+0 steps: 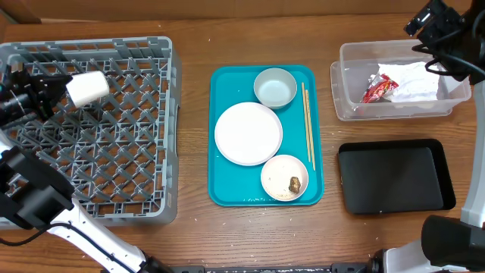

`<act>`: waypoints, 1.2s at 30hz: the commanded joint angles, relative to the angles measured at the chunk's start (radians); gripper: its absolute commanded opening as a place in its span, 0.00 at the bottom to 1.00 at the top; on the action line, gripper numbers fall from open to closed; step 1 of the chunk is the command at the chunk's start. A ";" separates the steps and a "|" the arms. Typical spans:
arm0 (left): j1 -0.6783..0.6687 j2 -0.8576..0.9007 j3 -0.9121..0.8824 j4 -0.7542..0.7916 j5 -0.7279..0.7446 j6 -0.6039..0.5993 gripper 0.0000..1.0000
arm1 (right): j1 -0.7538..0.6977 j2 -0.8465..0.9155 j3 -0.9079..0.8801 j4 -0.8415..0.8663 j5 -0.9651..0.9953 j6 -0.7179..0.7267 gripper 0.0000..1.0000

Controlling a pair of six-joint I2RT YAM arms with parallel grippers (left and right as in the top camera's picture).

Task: Sort waste into correct bins and load items into the dishwasher
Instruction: 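Lift the white cup with the left gripper and carry it over the rack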

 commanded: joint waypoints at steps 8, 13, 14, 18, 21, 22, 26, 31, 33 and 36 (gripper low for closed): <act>-0.024 0.027 -0.097 0.127 -0.031 0.042 0.04 | 0.001 -0.001 0.010 0.004 0.003 0.000 1.00; -0.019 0.027 -0.154 0.137 -0.024 0.036 0.04 | 0.001 -0.001 0.010 0.004 0.003 0.000 1.00; -0.018 0.027 -0.163 0.136 -0.023 0.037 0.04 | 0.001 -0.001 0.010 0.004 0.003 0.000 1.00; -0.029 0.027 -0.224 0.190 0.029 0.036 0.04 | 0.001 -0.001 0.010 0.004 0.003 0.000 1.00; -0.032 0.027 -0.259 0.228 -0.006 0.036 0.04 | 0.001 -0.001 0.010 0.004 0.003 0.000 1.00; -0.029 0.027 -0.264 0.227 -0.040 0.036 0.04 | 0.001 -0.001 0.010 0.004 0.003 0.000 1.00; 0.000 0.026 -0.264 0.190 -0.145 0.037 0.04 | 0.001 -0.001 0.010 0.004 0.003 0.000 1.00; 0.052 0.026 -0.263 0.141 -0.151 0.072 0.05 | 0.001 -0.001 0.010 0.004 0.003 0.000 1.00; 0.070 0.026 -0.263 0.135 -0.204 0.074 0.13 | 0.001 -0.001 0.010 0.004 0.003 0.000 1.00; 0.089 0.026 -0.263 0.127 -0.330 0.075 0.23 | 0.001 -0.001 0.010 0.004 0.003 0.000 1.00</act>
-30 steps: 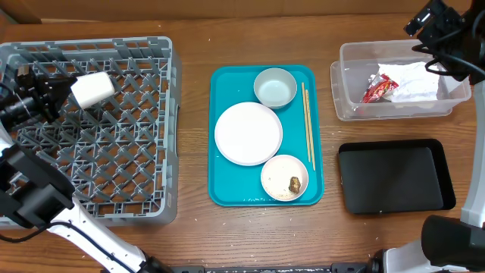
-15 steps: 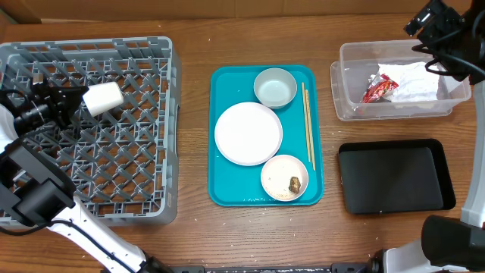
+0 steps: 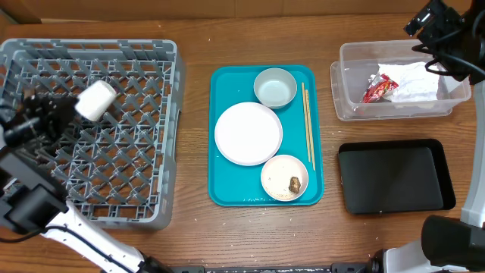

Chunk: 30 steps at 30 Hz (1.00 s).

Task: Sort waste into correct bins and load items into the dishwasher
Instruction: 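Lift the white cup with the left gripper and carry it over the rack, then lower the cup upside down into the rack and open the left gripper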

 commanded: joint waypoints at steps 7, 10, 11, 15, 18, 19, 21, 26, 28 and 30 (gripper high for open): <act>0.024 0.013 0.027 -0.076 -0.281 0.029 0.24 | 0.001 -0.001 0.010 0.004 0.003 0.001 1.00; 0.023 0.013 0.117 -0.149 -0.288 0.072 0.24 | 0.001 -0.001 0.010 0.004 0.003 0.001 1.00; 0.023 0.012 0.153 -0.174 -0.291 0.080 0.24 | 0.001 -0.001 0.010 0.004 0.003 0.001 1.00; 0.016 0.008 0.343 -0.279 -0.335 0.080 0.22 | 0.001 -0.001 0.010 0.004 0.003 0.001 1.00; -0.011 0.007 0.474 -0.342 -0.379 0.080 0.13 | 0.001 -0.001 0.010 0.004 0.003 0.001 1.00; -0.029 0.007 0.511 -0.356 -0.399 0.080 0.09 | 0.001 -0.001 0.010 0.004 0.003 0.001 1.00; -0.097 0.007 0.582 -0.365 -0.460 0.080 0.04 | 0.001 -0.001 0.010 0.004 0.003 0.001 1.00; -0.300 0.009 0.584 -0.333 -0.757 0.035 0.04 | 0.001 -0.001 0.010 0.004 0.003 0.001 1.00; -0.375 0.009 0.554 -0.311 -0.884 -0.048 0.04 | 0.001 -0.001 0.010 0.004 0.003 0.001 1.00; -0.438 0.009 0.531 -0.284 -0.992 -0.095 0.04 | 0.001 -0.001 0.010 0.004 0.003 0.001 1.00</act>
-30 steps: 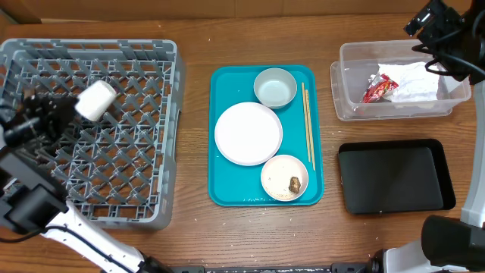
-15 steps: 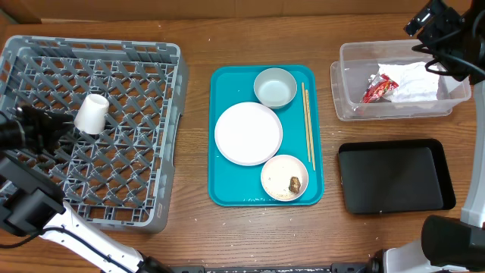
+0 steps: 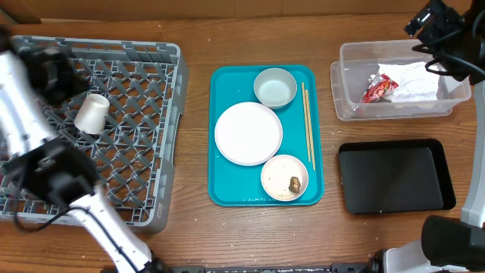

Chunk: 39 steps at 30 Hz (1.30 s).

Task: Sort waste into correct bins and load items into the dishwasher
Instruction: 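Lower the cup upside down into the rack and open the left gripper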

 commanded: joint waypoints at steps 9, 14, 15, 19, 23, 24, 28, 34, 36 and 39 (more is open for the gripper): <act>-0.193 -0.004 -0.056 0.040 -0.623 -0.212 0.04 | 0.001 -0.001 0.010 0.004 0.003 0.000 1.00; -0.180 -0.002 -0.059 0.037 -0.652 -0.230 0.04 | 0.001 -0.001 0.010 0.004 0.003 0.000 1.00; -0.180 -0.001 -0.059 0.037 -0.649 -0.230 0.04 | 0.001 -0.001 0.010 0.004 0.003 0.000 1.00; -0.180 0.002 -0.070 0.063 -0.608 -0.210 0.04 | 0.001 -0.001 0.010 0.004 0.003 0.000 1.00; -0.180 0.002 -0.098 0.090 -0.603 -0.199 0.04 | 0.001 -0.001 0.010 0.004 0.003 0.000 1.00; -0.180 0.002 -0.108 0.098 -0.602 -0.199 0.04 | 0.001 -0.001 0.010 0.004 0.003 0.000 1.00; -0.180 0.002 -0.153 0.131 -0.573 -0.173 0.04 | 0.001 -0.001 0.010 0.004 0.003 0.000 1.00; -0.167 -0.003 -0.168 0.121 -0.632 -0.205 0.04 | 0.001 -0.001 0.010 0.004 0.003 0.000 1.00; -0.151 -0.005 -0.161 0.097 -0.673 -0.261 0.04 | 0.001 -0.001 0.010 0.004 0.003 0.000 1.00; -0.106 -0.005 -0.129 0.049 -0.706 -0.322 0.04 | 0.001 -0.001 0.010 0.004 0.003 0.000 1.00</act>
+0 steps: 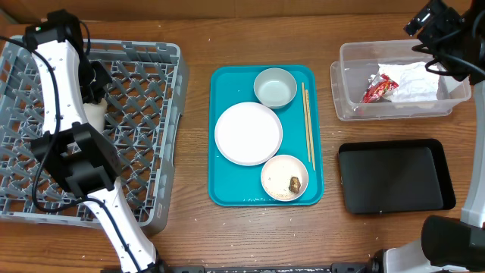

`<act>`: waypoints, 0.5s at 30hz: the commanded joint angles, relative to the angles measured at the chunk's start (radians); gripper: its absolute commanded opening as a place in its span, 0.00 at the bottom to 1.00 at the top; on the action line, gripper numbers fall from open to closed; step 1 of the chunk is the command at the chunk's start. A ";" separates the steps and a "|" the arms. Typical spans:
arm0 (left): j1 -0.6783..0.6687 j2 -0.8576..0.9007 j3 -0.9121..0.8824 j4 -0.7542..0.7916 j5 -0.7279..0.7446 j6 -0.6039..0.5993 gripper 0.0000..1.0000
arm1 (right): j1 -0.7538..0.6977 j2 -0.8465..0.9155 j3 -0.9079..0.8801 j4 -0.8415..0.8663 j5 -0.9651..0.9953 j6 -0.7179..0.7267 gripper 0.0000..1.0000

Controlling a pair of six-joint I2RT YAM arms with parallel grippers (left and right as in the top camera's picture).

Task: Sort waste into correct bins and load items into the dishwasher
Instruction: 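Lower the cup upside down into the rack and open the left gripper, then reach the left gripper to the small white bowl and grasp its rim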

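A grey dish rack (144, 159) fills the left of the table. In its upper left part a white cup (92, 115) lies on the grid, partly hidden by my left arm. My left gripper (100, 78) hovers just above the cup, apart from it; its jaws do not show clearly. On the teal tray (224, 152) lie a white plate (248, 133), a small empty bowl (274, 87), a bowl with a food scrap (285, 177) and chopsticks (308, 125). My right gripper (426, 21) stays at the far right corner, above the clear bin.
A clear plastic bin (345, 95) at the back right holds a red wrapper and crumpled paper. In front of it sits a black bin (394, 178). The left arm stretches over the rack's left half.
The left arm has swung so its gripper sits right above the cup, where before it was to the cup's upper left. The cup lies in the same spot. The right arm is unchanged.
The left gripper first held the white cup over the rack's upper left, then carried it a little lower and to the right. By the last earlier moment the cup lay loose on the rack grid. It still lies there, with the gripper near it.
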 commanded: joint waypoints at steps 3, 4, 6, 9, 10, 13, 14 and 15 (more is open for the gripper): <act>0.121 -0.005 0.055 -0.092 -0.093 -0.126 0.04 | 0.001 -0.001 0.010 0.004 0.003 0.000 1.00; 0.141 -0.006 0.064 -0.107 -0.093 -0.141 0.04 | 0.001 -0.001 0.010 0.004 0.003 0.000 1.00; 0.179 -0.008 0.085 -0.140 -0.092 -0.160 0.04 | 0.001 -0.001 0.010 0.004 0.003 0.000 1.00; 0.227 -0.015 0.129 -0.166 -0.046 -0.163 0.04 | 0.001 -0.001 0.010 0.004 0.003 0.000 1.00; 0.240 -0.024 0.136 -0.166 -0.010 -0.154 0.04 | 0.001 -0.001 0.010 0.004 0.003 0.000 1.00; 0.266 -0.074 0.159 -0.165 0.075 -0.153 0.04 | 0.001 -0.001 0.010 0.004 0.003 0.000 1.00; 0.268 -0.094 0.170 -0.159 0.100 -0.143 0.04 | 0.001 -0.001 0.010 0.004 0.003 0.000 1.00; 0.268 -0.113 0.180 -0.153 0.127 -0.130 0.04 | 0.001 -0.001 0.010 0.004 0.003 0.000 1.00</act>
